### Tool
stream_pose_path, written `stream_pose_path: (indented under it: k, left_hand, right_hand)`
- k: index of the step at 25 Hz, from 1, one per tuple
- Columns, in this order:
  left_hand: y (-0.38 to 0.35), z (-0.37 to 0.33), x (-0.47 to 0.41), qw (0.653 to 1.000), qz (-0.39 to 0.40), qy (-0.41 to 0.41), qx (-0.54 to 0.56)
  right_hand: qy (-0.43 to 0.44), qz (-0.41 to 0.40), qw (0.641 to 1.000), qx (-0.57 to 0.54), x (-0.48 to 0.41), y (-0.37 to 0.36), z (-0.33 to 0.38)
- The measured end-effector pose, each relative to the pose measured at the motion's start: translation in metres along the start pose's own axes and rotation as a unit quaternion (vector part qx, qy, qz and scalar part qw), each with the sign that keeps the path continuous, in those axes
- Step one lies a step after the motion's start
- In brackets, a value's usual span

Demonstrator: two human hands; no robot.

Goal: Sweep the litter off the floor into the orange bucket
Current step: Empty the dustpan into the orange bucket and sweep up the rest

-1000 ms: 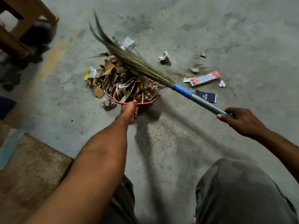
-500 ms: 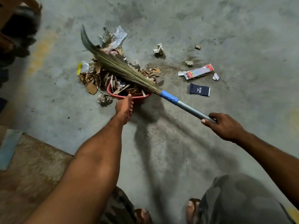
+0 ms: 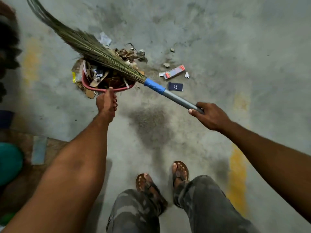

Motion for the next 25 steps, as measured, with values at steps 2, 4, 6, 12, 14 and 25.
stream_pose_path:
  k: [2, 4, 6, 12, 14, 25]
  left_hand:
    - [0.021, -0.030, 0.037, 1.000, 0.003, 0.004, -0.001]
    - [0.045, -0.066, 0.079, 1.000, -0.014, -0.007, -0.006]
    - [0.060, -0.093, 0.121, 1.000, -0.008, -0.006, -0.009]
    - [0.096, -0.160, 0.228, 0.999, -0.002, -0.024, 0.024]
    - [0.108, -0.174, 0.252, 0.999, -0.001, -0.031, 0.035]
    - [0.182, -0.200, 0.290, 0.997, 0.042, -0.047, 0.039]
  right_hand:
    - [0.010, 0.007, 1.000, -0.001, 0.030, 0.040, 0.021]
    - [0.011, 0.007, 1.000, -0.008, 0.063, 0.080, 0.042]
    - [0.007, 0.015, 1.000, -0.010, 0.096, 0.115, 0.058]
    - [0.006, -0.001, 1.000, -0.019, 0.185, 0.206, 0.090]
    - [0.001, -0.007, 1.000, -0.009, 0.213, 0.221, 0.099]
    - [-0.044, -0.048, 0.998, -0.024, 0.302, 0.206, 0.149]
Point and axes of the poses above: each hand's wrist, its own x-axis away from the middle knuckle, its own y-axis out of the back of the hand, z = x × y, the point moved 7 cm from there along -x, towards the middle knuckle, and after that the axes turned 6 degrees about -z, right-handed, at the moved point
